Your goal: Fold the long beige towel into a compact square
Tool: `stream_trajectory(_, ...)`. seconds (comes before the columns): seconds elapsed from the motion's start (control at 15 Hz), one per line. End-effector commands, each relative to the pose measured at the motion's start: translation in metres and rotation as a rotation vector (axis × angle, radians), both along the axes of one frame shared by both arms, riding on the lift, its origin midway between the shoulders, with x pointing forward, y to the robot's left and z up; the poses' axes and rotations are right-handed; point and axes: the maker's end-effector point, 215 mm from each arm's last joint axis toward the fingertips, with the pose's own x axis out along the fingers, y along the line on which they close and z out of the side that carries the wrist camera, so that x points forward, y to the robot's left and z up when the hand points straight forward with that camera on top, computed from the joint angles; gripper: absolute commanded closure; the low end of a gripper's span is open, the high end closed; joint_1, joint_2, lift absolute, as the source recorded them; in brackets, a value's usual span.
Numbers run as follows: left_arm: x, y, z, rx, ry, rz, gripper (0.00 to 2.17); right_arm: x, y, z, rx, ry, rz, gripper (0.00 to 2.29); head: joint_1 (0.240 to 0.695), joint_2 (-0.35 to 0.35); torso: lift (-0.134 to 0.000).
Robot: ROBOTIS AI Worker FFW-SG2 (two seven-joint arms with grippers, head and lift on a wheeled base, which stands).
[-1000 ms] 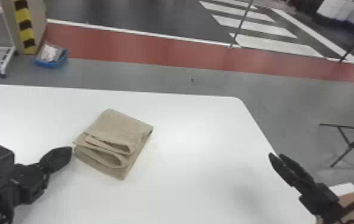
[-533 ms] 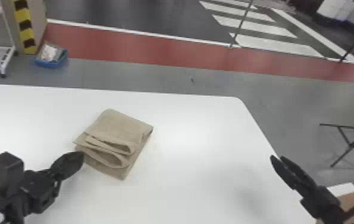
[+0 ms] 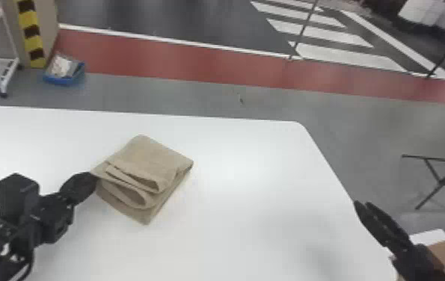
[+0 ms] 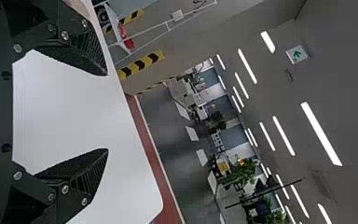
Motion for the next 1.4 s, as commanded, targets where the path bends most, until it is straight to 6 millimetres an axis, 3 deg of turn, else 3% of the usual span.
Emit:
stream_trajectory(0.0, 0.01, 0.006, 0.0, 0.015, -0.008, 0.014, 2.13, -0.003, -0.004, 0.001, 0.0, -0.001, -0.008, 0.36, 0.695, -0.35, -0.124)
stream_trajectory(0.13, 0.02, 0.007, 0.001, 0.017, -0.027, 0.012, 2.13, -0.003, -0.004, 0.002, -0.001, -0.002, -0.007, 0.36, 0.695, -0.35, -0.124)
stream_trajectory(0.33, 0.015, -0.003, 0.001, -0.002, -0.025, -0.019, 2.13, -0.003, -0.005, 0.002, 0.002, -0.002, -0.01, 0.36, 0.695, -0.35, -0.124)
stream_trajectory(0.87, -0.04, -0.048, 0.015, -0.052, 0.004, -0.111, 2.13, 0.002, -0.006, 0.001, 0.015, 0.004, -0.01, 0.36, 0.695, -0.35, -0.124)
stream_trajectory(1.07, -0.064, -0.073, 0.012, -0.061, 0.042, -0.155, 2.13, 0.002, -0.006, 0.001, 0.017, 0.005, -0.009, 0.36, 0.695, -0.35, -0.124)
stream_trajectory(1.33, -0.084, -0.089, 0.0, -0.059, 0.095, -0.174, 2.13, 0.003, -0.007, 0.001, 0.019, -0.001, -0.012, 0.36, 0.695, -0.35, -0.124)
